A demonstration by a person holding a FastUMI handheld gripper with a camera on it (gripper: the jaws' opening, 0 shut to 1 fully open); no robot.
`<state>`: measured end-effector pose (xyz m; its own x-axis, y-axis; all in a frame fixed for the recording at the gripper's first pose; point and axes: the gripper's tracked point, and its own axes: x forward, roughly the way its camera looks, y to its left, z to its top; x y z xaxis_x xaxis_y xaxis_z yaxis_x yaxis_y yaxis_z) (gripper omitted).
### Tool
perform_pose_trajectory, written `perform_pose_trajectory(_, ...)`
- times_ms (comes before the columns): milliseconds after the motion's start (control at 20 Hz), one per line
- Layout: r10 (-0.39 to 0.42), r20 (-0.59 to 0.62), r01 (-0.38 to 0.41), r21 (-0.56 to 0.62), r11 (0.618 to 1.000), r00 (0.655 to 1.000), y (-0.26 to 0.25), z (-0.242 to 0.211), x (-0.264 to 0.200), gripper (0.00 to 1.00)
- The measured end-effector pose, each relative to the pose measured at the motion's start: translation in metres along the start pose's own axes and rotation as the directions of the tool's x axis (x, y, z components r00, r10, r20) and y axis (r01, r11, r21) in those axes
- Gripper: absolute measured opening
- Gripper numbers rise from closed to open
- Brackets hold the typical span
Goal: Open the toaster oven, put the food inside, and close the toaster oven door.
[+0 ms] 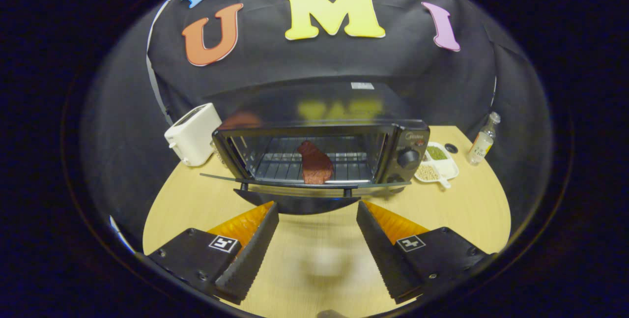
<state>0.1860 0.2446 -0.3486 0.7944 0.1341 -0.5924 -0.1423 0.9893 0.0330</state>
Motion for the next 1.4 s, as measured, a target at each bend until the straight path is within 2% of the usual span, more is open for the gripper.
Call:
perform_pose_trajectory(300, -0.008, 0.026, 0.008, 0.016, 1.000, 1.000, -0.012, 0.008, -0.012, 1.00)
perform_pose_trajectory(450, -0.027, 0.031, 0.026, 0.043, 0.999, 0.999, -0.035, 0.004, -0.030, 1.00)
perform_pose_trajectory(650, -0.080, 0.062, 0.078, 0.041, 0.996, 0.995, -0.089, -0.005, -0.064, 1.00)
perform_pose_trajectory(1050, -0.211, 0.124, 0.211, 0.016, 0.977, 0.970, -0.234, -0.010, -0.149, 1.00)
perform_pose_trajectory(1250, -0.216, 0.212, 0.222, -0.006, 0.975, 0.953, -0.296, 0.024, -0.206, 1.00)
perform_pose_trajectory(1400, -0.188, 0.313, 0.205, -0.022, 0.978, 0.931, -0.332, 0.060, -0.256, 1.00)
